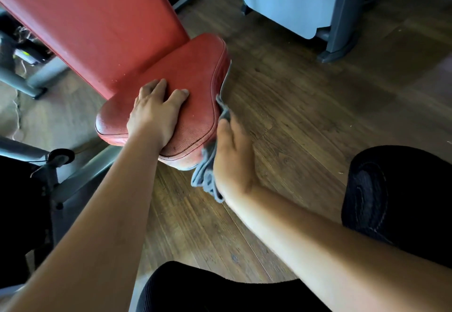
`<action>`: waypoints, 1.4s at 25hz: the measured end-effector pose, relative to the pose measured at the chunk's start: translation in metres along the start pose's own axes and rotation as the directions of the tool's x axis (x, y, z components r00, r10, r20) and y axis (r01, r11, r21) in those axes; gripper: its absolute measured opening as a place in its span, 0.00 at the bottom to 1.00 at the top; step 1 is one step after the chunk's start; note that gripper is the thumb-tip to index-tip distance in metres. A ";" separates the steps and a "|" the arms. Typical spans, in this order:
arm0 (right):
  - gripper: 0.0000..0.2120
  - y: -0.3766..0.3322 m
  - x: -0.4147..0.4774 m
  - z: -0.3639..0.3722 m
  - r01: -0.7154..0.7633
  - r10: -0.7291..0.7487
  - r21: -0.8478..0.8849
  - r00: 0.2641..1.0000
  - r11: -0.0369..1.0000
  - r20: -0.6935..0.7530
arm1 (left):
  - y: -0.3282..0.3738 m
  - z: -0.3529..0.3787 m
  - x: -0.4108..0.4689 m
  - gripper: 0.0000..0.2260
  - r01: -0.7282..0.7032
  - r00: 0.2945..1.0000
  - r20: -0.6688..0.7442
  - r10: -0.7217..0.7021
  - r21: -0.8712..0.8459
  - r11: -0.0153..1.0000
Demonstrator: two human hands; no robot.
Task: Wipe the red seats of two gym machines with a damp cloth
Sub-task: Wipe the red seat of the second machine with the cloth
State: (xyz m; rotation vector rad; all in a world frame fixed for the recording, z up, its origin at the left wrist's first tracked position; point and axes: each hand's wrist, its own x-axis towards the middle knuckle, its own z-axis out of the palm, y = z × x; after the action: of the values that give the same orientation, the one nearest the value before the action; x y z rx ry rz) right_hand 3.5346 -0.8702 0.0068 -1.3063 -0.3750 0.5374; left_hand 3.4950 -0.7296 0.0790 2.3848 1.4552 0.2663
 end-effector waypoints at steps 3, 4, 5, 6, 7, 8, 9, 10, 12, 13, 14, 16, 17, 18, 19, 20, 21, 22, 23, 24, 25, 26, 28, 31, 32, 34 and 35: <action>0.22 0.000 -0.012 -0.001 0.026 -0.025 0.051 1.000 0.998 -0.016 | 0.000 -0.003 -0.001 0.32 0.009 1.000 0.000 -0.009 -0.004 1.000; 0.21 0.001 -0.002 -0.004 0.001 0.000 0.042 1.000 0.999 -0.028 | 0.000 -0.003 -0.002 0.32 0.009 1.000 -0.001 -0.009 -0.013 1.000; 0.20 0.000 0.010 -0.008 -0.017 0.017 0.013 1.000 1.000 -0.023 | 0.000 -0.003 -0.003 0.31 0.006 1.000 -0.007 -0.006 -0.023 1.000; 0.18 -0.003 0.020 -0.013 -0.016 0.016 -0.050 1.000 0.999 -0.003 | 0.000 -0.003 -0.005 0.31 0.000 1.000 -0.022 0.000 -0.035 0.999; 0.16 -0.008 0.025 -0.020 -0.004 0.006 -0.115 1.000 0.993 0.023 | 0.001 -0.005 -0.007 0.30 -0.011 0.999 -0.034 0.010 -0.040 0.999; 0.14 -0.013 0.029 -0.027 0.018 -0.011 -0.170 0.999 0.985 0.042 | 0.001 -0.008 -0.010 0.29 -0.025 0.999 -0.037 0.023 -0.035 0.999; 0.13 -0.019 0.033 -0.034 0.046 -0.033 -0.203 0.997 0.978 0.064 | 0.003 -0.012 -0.013 0.29 -0.039 0.999 -0.032 0.038 -0.023 0.999; 0.13 -0.028 0.038 -0.039 0.078 -0.059 -0.240 0.995 0.968 0.085 | 0.006 -0.016 -0.016 0.28 -0.046 0.999 -0.030 0.046 -0.013 0.999; 0.13 -0.052 0.052 -0.046 0.154 -0.121 -0.297 0.984 0.942 0.128 | 0.017 -0.026 -0.025 0.26 -0.045 0.998 -0.040 0.043 -0.056 0.997; 0.14 -0.064 0.058 -0.047 0.194 -0.153 -0.296 0.976 0.936 0.156 | 0.025 -0.029 -0.031 0.25 -0.041 0.998 -0.045 0.035 -0.126 0.991; 0.14 -0.078 0.061 -0.045 0.227 -0.178 -0.285 0.966 0.931 0.188 | 0.034 -0.033 -0.040 0.23 -0.038 0.998 -0.056 0.027 -0.211 0.977; 0.14 -0.099 0.064 -0.035 0.293 -0.235 -0.257 0.943 0.921 0.236 | 0.054 -0.036 -0.058 0.19 -0.035 0.997 -0.073 0.008 -0.381 0.924; 0.15 -0.107 0.064 -0.027 0.323 -0.261 -0.239 0.931 0.916 0.257 | 0.062 -0.036 -0.068 0.17 -0.030 0.997 -0.076 -0.006 -0.470 0.882; 0.15 -0.112 0.063 -0.020 0.334 -0.272 -0.221 0.924 0.916 0.270 | 0.069 -0.036 -0.077 0.16 -0.016 0.997 -0.072 -0.034 -0.589 0.808; 0.16 -0.115 0.061 -0.011 0.336 -0.275 -0.191 0.918 0.922 0.287 | 0.074 -0.036 -0.084 0.16 0.016 0.997 -0.042 -0.067 -0.720 0.694; 0.15 -0.118 0.057 -0.004 0.317 -0.260 -0.150 0.916 0.936 0.307 | 0.079 -0.036 -0.093 0.16 0.055 0.996 0.007 -0.090 -0.834 0.549; 0.14 -0.118 0.053 0.003 0.279 -0.237 -0.085 0.914 0.957 0.328 | 0.084 -0.036 -0.098 0.17 0.087 0.994 0.054 -0.094 -0.913 0.399; 0.14 -0.119 0.046 0.008 0.215 -0.196 -0.016 0.916 0.976 0.351 | 0.087 -0.036 -0.103 0.17 0.095 0.993 0.068 -0.098 -0.949 0.300; 0.14 -0.119 0.041 0.013 0.124 -0.140 0.064 0.912 0.990 0.385 | 0.088 -0.039 -0.106 0.17 0.076 0.993 0.047 -0.110 -0.959 0.274; 0.14 -0.120 0.036 0.018 0.023 -0.070 0.120 0.909 0.992 0.410 | 0.088 -0.041 -0.108 0.16 0.047 0.992 0.010 -0.130 -0.958 0.284; 0.14 -0.121 0.033 0.022 -0.064 -0.014 0.165 0.899 0.984 0.437 | 0.084 -0.043 -0.108 0.14 0.024 0.987 -0.025 -0.159 -0.955 0.297; 0.15 -0.122 0.031 0.025 -0.124 0.028 0.180 0.887 0.976 0.461 | 0.080 -0.045 -0.109 0.12 0.006 0.979 -0.058 -0.195 -0.950 0.313; 0.17 -0.127 0.028 0.028 -0.186 0.063 0.180 0.844 0.966 0.533 | 0.073 -0.049 -0.109 0.08 -0.019 0.957 -0.117 -0.264 -0.938 0.345; 0.19 -0.135 0.024 0.034 -0.123 0.030 0.102 0.769 0.987 0.638 | 0.058 -0.053 -0.112 0.11 -0.018 0.920 -0.145 -0.363 -0.943 0.331; 0.20 -0.136 0.025 0.037 -0.062 0.013 0.053 0.761 0.997 0.649 | 0.050 -0.055 -0.114 0.13 -0.022 0.904 -0.153 -0.400 -0.949 0.313; 0.22 -0.132 0.032 0.040 0.060 -0.015 -0.044 0.741 0.997 0.671 | 0.028 -0.056 -0.117 0.15 -0.015 0.867 -0.141 -0.478 -0.966 0.258; 0.22 -0.128 0.037 0.041 0.130 -0.019 -0.106 0.718 0.986 0.696 | 0.013 -0.055 -0.118 0.16 -0.011 0.847 -0.122 -0.517 -0.977 0.213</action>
State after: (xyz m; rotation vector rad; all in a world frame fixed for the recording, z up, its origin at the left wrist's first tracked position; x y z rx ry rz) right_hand 3.5632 -0.8376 0.1388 -1.1813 -1.1141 0.9475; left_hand 3.4329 -0.8299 0.1365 0.9971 1.2009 1.2710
